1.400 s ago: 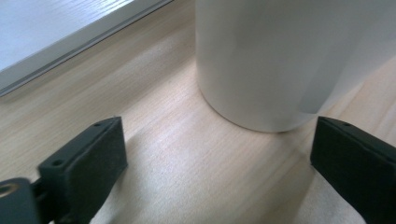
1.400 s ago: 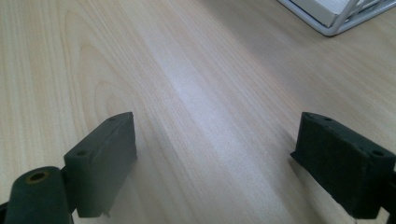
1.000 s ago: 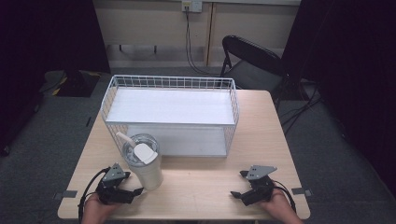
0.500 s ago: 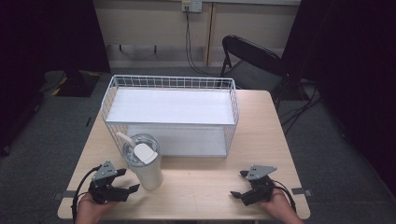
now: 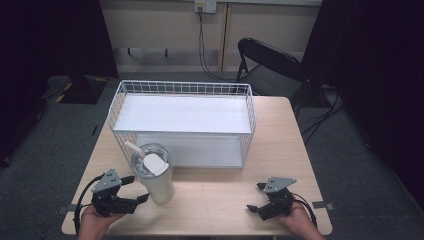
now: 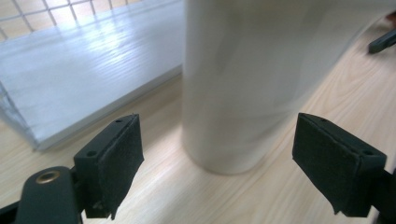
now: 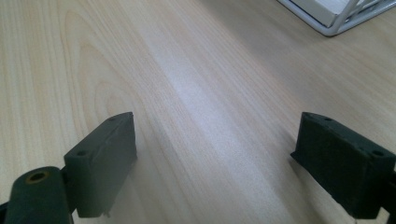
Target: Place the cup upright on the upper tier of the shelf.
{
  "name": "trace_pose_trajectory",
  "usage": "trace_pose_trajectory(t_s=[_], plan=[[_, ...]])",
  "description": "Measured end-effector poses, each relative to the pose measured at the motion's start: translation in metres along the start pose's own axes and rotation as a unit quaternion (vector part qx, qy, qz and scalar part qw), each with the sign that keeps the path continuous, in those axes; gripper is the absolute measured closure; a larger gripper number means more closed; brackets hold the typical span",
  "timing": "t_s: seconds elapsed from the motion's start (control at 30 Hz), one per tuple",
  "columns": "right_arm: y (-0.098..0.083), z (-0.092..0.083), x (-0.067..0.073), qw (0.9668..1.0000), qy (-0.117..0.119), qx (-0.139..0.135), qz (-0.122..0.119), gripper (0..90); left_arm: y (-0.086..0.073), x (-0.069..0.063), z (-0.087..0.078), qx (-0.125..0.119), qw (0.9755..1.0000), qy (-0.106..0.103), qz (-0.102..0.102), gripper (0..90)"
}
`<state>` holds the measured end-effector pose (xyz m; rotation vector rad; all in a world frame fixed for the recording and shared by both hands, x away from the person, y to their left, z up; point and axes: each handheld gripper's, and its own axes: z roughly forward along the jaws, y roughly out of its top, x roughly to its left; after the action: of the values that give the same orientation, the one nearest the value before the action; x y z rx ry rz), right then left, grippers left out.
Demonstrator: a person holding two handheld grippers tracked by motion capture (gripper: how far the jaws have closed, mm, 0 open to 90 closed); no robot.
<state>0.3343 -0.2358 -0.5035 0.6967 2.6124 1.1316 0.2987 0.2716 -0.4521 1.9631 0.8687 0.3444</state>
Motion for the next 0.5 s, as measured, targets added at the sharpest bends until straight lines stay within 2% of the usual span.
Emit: trace_pose_trajectory(t_s=[0.17, 0.3, 0.5], plan=[[0.0, 0.0, 0.0, 1.0, 0.0, 0.0, 0.0, 12.2, 0.004, -0.002, 0.003, -0.009, 0.9999, -0.009, -0.005, 15.8], [0.0, 0.0, 0.0, 1.0, 0.0, 0.0, 0.0, 12.2, 0.01, -0.005, 0.005, -0.01, 0.9999, -0.013, 0.004, 15.6], [0.0, 0.0, 0.0, 1.0, 0.001, 0.0, 0.0, 12.2, 0.015, -0.009, 0.008, -0.018, 0.9996, -0.02, 0.007, 15.5]])
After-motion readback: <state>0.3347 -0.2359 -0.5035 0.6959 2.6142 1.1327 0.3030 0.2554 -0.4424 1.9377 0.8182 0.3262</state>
